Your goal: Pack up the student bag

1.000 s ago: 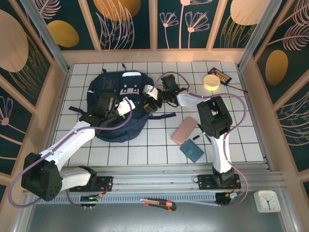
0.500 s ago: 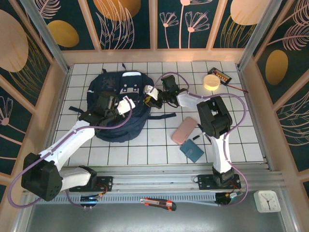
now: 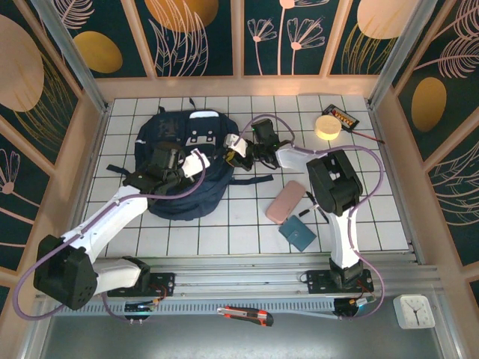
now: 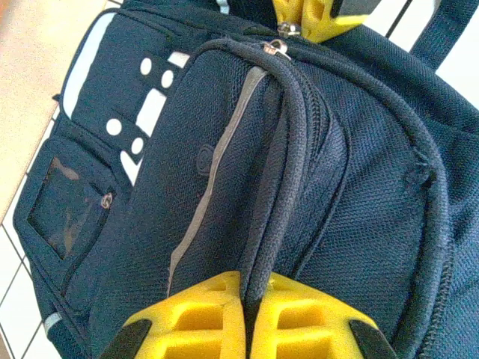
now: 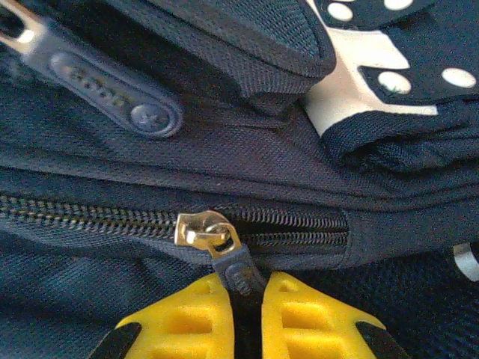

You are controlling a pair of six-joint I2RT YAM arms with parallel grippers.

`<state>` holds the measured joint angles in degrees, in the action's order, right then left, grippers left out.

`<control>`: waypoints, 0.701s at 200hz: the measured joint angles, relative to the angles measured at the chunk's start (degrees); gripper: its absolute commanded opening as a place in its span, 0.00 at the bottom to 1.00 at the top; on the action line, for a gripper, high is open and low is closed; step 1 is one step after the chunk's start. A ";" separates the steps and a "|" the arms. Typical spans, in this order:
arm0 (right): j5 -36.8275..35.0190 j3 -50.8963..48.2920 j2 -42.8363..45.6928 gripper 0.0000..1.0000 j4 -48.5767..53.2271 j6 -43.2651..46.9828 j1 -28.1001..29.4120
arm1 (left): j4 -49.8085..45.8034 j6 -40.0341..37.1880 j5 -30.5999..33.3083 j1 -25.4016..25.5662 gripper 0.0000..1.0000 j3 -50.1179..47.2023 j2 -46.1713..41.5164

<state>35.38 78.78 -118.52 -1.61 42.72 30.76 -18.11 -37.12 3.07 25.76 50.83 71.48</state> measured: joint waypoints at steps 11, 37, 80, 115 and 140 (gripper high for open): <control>-0.50 -0.59 0.87 0.00 0.15 -0.24 0.00 | -0.02 0.72 -0.02 0.00 0.00 0.55 0.59; -1.44 -2.03 3.61 0.00 1.88 -1.07 0.00 | 0.11 2.86 -0.28 0.02 0.00 1.70 1.81; -3.50 -3.74 7.39 0.00 4.70 -2.91 0.59 | -0.04 4.48 -0.46 0.63 0.00 2.97 3.43; -3.89 -6.29 10.32 0.00 3.72 -7.56 0.81 | -0.11 4.68 -0.04 1.64 0.00 3.17 3.63; -3.74 -6.47 10.47 0.00 3.21 -9.31 0.85 | 0.07 4.66 -0.04 1.68 0.00 2.78 2.97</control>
<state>31.64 72.31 -108.05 1.61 33.41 31.62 -18.04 -32.47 3.03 27.44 53.60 74.46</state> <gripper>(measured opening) 0.053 0.062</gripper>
